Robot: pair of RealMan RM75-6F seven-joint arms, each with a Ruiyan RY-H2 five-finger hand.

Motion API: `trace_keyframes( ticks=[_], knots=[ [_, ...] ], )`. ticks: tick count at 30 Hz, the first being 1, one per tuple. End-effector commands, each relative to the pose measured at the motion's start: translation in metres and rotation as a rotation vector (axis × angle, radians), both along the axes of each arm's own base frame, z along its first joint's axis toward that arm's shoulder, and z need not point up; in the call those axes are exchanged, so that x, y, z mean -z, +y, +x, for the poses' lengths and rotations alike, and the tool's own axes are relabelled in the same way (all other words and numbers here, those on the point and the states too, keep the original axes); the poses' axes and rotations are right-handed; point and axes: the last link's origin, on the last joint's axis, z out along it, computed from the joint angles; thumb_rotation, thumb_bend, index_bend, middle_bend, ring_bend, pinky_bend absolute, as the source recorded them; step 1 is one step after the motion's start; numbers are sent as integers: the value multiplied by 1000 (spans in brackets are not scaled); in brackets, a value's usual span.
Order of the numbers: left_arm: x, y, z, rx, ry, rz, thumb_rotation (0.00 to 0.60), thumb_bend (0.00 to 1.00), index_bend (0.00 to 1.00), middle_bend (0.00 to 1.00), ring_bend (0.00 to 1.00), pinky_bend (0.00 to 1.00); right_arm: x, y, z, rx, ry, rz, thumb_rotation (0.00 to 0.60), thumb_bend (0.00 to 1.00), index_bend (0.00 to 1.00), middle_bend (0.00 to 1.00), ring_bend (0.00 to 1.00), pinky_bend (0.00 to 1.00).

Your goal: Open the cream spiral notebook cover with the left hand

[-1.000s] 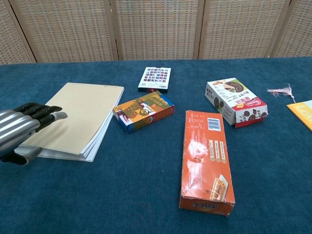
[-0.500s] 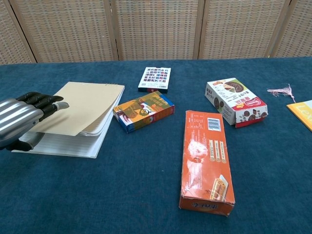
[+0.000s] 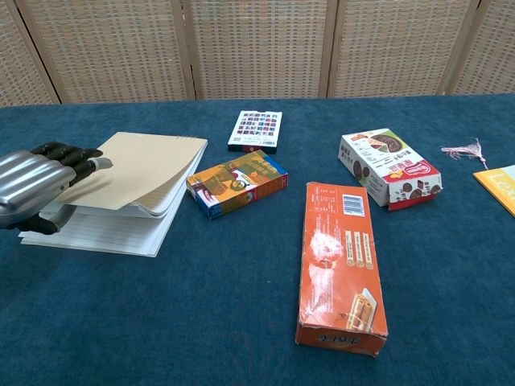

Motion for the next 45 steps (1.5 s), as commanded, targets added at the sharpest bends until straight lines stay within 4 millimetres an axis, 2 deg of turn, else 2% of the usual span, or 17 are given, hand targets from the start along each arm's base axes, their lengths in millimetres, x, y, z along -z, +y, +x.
trace_keyframes(
  ticks=[1, 6, 11, 23, 35, 39, 45],
  knots=[
    [-3, 5, 4, -2, 6, 5, 600, 602, 56, 0, 0, 0, 0, 0, 0, 1, -1, 1, 600, 28, 0, 0, 0, 0],
    [-7, 13, 8, -53, -5, -8, 600, 546, 57, 0, 0, 0, 0, 0, 0, 1, -2, -1, 600, 28, 0, 0, 0, 0],
    [-12, 18, 14, -61, 19, 0, 600, 542, 66, 0, 0, 0, 0, -1, 0, 2, -3, 0, 600, 28, 0, 0, 0, 0],
    [-14, 30, 24, -87, 39, 11, 600, 579, 129, 0, 0, 0, 0, -1, 0, 3, -8, 2, 600, 28, 0, 0, 0, 0],
    [-18, 41, 31, -80, 42, 62, 600, 597, 150, 0, 0, 0, 0, -1, 0, 1, -16, -1, 600, 29, 0, 0, 0, 0],
    [-23, 46, 34, -71, 36, 87, 600, 623, 252, 0, 0, 0, 0, -1, 1, 0, -21, -4, 600, 28, 0, 0, 0, 0],
    [-26, 50, 38, -59, 14, 106, 600, 671, 611, 0, 0, 0, 0, -2, 1, 1, -30, -6, 600, 28, 0, 0, 0, 0]
  ],
)
